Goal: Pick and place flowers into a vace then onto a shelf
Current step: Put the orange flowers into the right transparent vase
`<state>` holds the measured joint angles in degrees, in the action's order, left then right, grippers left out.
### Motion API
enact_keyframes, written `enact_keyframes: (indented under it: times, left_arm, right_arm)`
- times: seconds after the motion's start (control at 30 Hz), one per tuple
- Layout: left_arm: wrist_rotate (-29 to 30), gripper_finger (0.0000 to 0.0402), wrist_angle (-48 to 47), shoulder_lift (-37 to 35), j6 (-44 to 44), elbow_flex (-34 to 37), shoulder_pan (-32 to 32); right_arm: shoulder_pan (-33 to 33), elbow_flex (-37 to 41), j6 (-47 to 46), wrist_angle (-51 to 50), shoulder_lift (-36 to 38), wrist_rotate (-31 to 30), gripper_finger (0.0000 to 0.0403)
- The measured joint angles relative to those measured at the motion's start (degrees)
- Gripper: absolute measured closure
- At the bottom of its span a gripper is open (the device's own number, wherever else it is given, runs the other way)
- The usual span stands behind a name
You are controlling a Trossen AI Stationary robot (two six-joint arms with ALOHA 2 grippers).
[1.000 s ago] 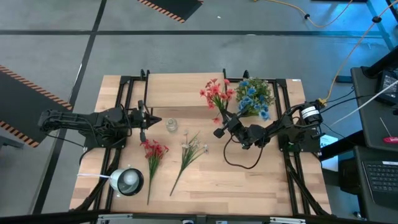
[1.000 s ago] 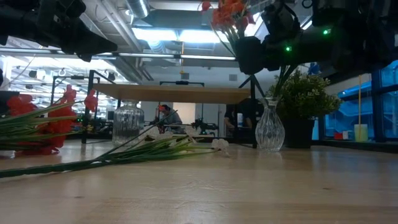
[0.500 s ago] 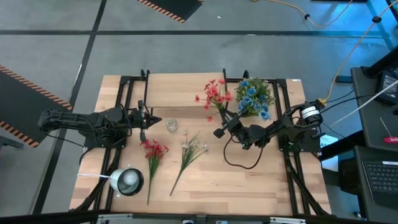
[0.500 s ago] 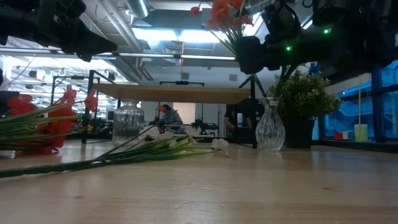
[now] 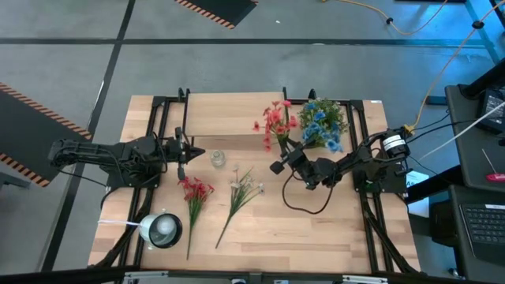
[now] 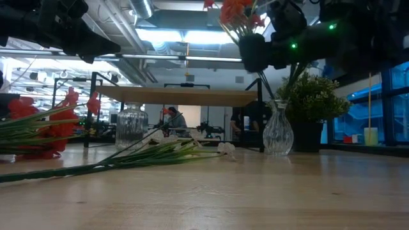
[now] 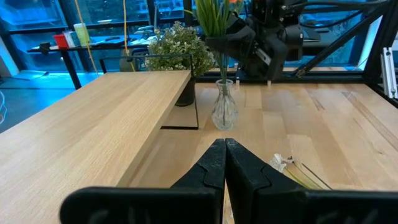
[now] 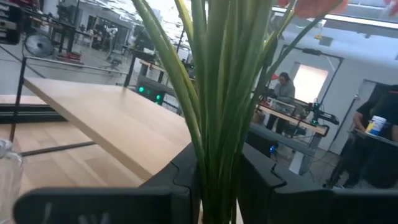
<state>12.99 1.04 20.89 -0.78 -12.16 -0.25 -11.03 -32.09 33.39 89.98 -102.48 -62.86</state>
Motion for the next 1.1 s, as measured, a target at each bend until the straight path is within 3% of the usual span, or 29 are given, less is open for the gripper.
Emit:
enact_keyframes:
  times: [0.13,0.33,0.7,0.87,1.1]
  left_arm:
    - [0.0,0.0398,0.0,0.0,0.0,0.0,0.0]
    - [0.0,0.0398,0.0,0.0,0.0,0.0,0.0]
    - [0.0,0.0398,0.0,0.0,0.0,0.0,0.0]
    - [0.0,0.0398,0.0,0.0,0.0,0.0,0.0]
    - [0.0,0.0398,0.0,0.0,0.0,0.0,0.0]
  right_arm:
    - [0.0,-0.2,-0.4,0.0,0.0,0.9,0.0327]
    - [-0.1,-0.2,-1.4,0.0,0.0,0.8,0.0390]
    - [-0.4,-2.7,0.0,0.0,0.0,-0.3,0.0394]
    - [-3.2,-5.4,5.0,0.1,0.0,-7.3,0.0395]
    - [-6.9,-7.7,6.0,0.0,0.0,-12.5,0.0395]
